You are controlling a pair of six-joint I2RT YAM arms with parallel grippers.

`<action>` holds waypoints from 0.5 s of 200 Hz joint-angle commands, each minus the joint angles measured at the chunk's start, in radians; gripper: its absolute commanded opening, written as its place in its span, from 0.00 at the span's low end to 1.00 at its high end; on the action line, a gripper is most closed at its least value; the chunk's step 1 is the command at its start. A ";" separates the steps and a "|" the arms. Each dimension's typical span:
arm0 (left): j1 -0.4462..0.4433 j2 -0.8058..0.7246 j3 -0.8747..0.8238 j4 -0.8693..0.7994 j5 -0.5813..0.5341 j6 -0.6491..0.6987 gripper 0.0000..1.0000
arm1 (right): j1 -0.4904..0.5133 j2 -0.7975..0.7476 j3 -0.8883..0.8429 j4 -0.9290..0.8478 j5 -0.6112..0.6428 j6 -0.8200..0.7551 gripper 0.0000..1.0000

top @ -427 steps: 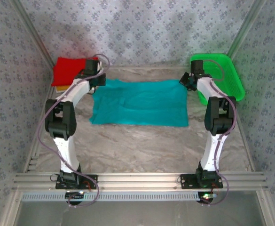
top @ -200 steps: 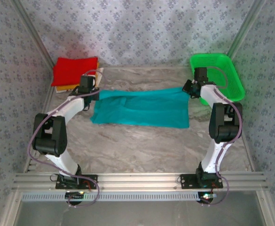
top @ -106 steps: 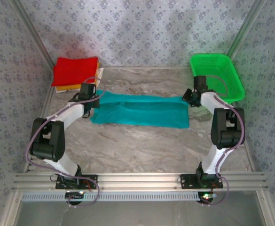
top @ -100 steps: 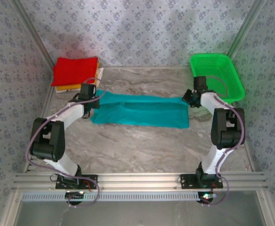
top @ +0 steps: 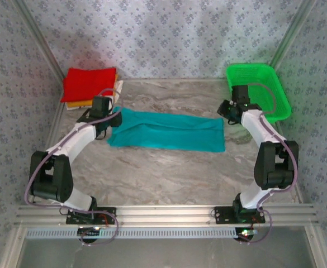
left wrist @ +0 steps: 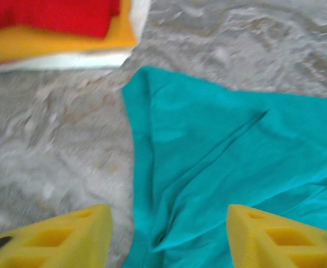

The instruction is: Fold and stack the t-shirts

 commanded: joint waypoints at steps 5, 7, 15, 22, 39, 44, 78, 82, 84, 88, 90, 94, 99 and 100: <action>-0.016 0.162 0.190 -0.128 0.107 0.070 0.62 | 0.042 0.123 0.105 -0.042 -0.037 -0.026 0.33; -0.017 0.176 0.205 -0.136 0.109 0.075 0.62 | 0.043 0.129 0.111 -0.041 -0.043 -0.025 0.33; -0.023 0.232 0.265 -0.162 0.117 0.094 0.63 | 0.048 0.162 0.128 -0.036 -0.066 -0.026 0.33; -0.029 0.281 0.319 -0.189 0.121 0.108 0.64 | 0.053 0.179 0.135 -0.026 -0.076 -0.025 0.33; -0.047 0.382 0.430 -0.237 0.143 0.144 0.64 | 0.066 0.196 0.135 -0.005 -0.068 -0.017 0.33; -0.053 0.408 0.460 -0.254 0.145 0.151 0.64 | 0.070 0.196 0.132 -0.002 -0.067 -0.017 0.33; -0.085 0.545 0.589 -0.305 0.173 0.180 0.61 | 0.071 0.182 0.099 0.000 -0.055 -0.019 0.33; -0.085 0.558 0.599 -0.310 0.177 0.180 0.61 | 0.068 0.177 0.093 0.001 -0.054 -0.020 0.33; -0.085 0.563 0.603 -0.313 0.180 0.181 0.60 | 0.068 0.175 0.089 0.000 -0.053 -0.021 0.33; -0.085 0.574 0.610 -0.318 0.183 0.180 0.60 | 0.068 0.172 0.083 0.002 -0.050 -0.021 0.33; -0.085 0.580 0.614 -0.320 0.184 0.180 0.60 | 0.067 0.170 0.081 0.003 -0.051 -0.021 0.33; -0.086 0.587 0.616 -0.324 0.187 0.179 0.60 | 0.066 0.168 0.077 0.003 -0.050 -0.021 0.33; -0.086 0.594 0.615 -0.322 0.188 0.177 0.60 | 0.066 0.164 0.071 0.004 -0.049 -0.020 0.33; -0.086 0.595 0.614 -0.321 0.188 0.177 0.60 | 0.065 0.164 0.070 0.004 -0.048 -0.020 0.33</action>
